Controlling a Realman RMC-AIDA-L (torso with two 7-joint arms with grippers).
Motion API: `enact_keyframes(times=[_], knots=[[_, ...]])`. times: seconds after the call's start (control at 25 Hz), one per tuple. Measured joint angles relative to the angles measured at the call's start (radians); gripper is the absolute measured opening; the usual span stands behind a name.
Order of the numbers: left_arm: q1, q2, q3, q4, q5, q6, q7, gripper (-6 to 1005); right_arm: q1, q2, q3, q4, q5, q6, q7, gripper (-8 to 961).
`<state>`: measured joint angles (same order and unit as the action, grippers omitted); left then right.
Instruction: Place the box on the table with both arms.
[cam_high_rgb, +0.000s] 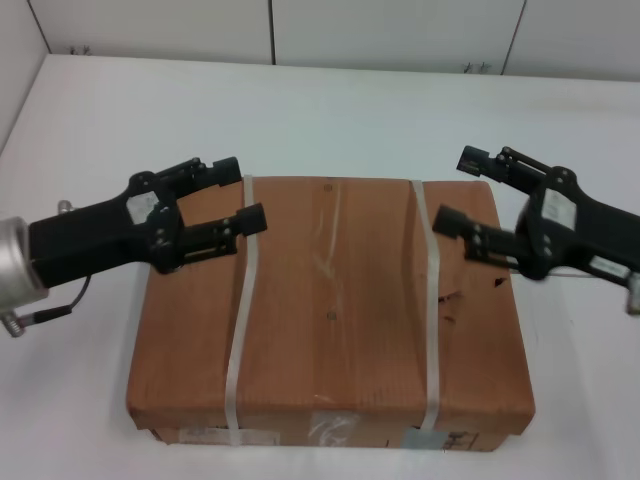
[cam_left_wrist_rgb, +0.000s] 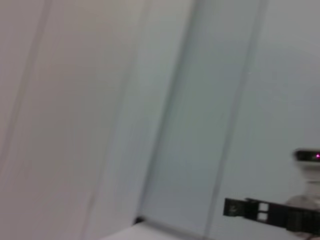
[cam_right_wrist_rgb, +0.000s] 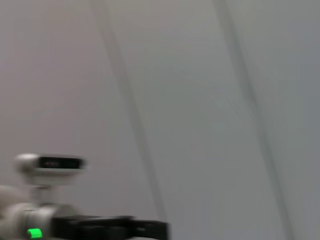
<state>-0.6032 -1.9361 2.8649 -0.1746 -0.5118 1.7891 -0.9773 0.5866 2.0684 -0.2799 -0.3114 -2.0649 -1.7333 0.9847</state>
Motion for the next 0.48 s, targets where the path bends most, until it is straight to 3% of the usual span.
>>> enact_keyframes(times=[0.2,0.48], knots=[[-0.004,0.017,0.001,-0.015,0.026,0.129,0.034,819,0.003,-0.002,-0.047,-0.077,-0.008,-0.195,-0.020,872],[-0.018,0.022,0.000,-0.011,0.051,0.140,0.044,818,0.017,-0.003,-0.099,-0.107,-0.008,-0.241,-0.018,871]])
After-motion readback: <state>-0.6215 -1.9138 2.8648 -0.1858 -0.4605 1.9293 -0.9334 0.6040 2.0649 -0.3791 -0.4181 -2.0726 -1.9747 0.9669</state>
